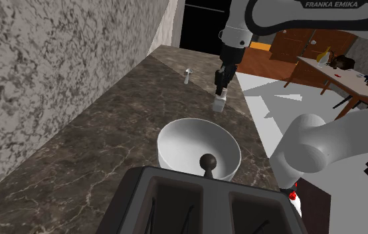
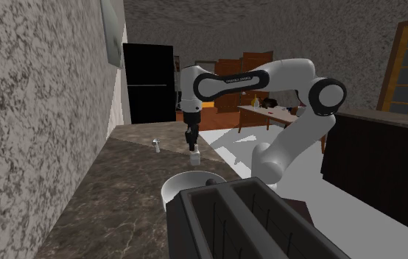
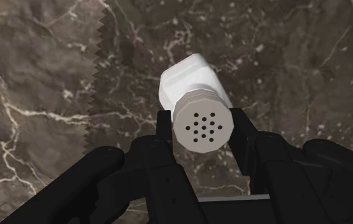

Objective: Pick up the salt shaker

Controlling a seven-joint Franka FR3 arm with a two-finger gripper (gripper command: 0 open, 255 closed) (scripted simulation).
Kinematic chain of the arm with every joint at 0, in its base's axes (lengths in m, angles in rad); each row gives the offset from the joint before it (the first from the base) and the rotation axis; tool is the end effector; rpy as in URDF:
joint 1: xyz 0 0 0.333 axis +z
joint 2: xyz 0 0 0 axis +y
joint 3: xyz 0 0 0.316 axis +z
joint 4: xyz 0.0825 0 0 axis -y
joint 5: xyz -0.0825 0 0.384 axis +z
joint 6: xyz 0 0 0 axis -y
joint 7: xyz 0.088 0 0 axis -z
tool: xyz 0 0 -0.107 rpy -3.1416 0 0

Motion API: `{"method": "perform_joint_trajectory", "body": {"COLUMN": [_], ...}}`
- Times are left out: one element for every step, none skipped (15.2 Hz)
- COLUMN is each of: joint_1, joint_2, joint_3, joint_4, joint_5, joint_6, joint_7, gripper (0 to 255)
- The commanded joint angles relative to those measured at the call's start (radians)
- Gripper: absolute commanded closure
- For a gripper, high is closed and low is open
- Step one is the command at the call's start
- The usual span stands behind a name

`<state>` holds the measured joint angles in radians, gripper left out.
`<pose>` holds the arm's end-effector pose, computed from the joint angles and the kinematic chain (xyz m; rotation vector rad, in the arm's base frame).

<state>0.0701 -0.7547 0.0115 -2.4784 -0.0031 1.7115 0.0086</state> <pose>0.3213 0.0266 0.5347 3.1281 0.1100 -0.0184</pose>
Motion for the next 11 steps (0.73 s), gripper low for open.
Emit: {"method": "perform_joint_trajectory", "body": {"joint_1": [0.0,0.0,0.0,0.0,-0.001,-0.001,-0.001,-0.001,-0.001,-0.001,-0.001], "joint_2": [0.001,0.002,0.004,0.006,0.008,0.01,0.012,0.015,0.018,0.021,0.024], "joint_3": [0.0,0.0,0.0,0.0,0.0,-0.001,-0.001,-0.001,-0.001,-0.001,-0.001], "joint_4": [0.013,0.027,0.042,0.056,0.071,0.086,0.101,0.116,0.131,0.147,0.162], "joint_5": [-0.001,-0.001,-0.001,-0.001,-0.001,-0.001,-0.001,-0.001,-0.001,-0.001,-0.001], "joint_6": [-0.013,-0.026,-0.039,-0.052,-0.065,-0.077,-0.09,-0.103,-0.115,-0.128,-0.14], "joint_7": [0.0,0.0,-0.001,-0.001,-0.001,-0.001,-0.001,-0.001,-0.001,-0.001,-0.001], "gripper": [255,255,255,255,255,255,255,255,255,255,255]}}
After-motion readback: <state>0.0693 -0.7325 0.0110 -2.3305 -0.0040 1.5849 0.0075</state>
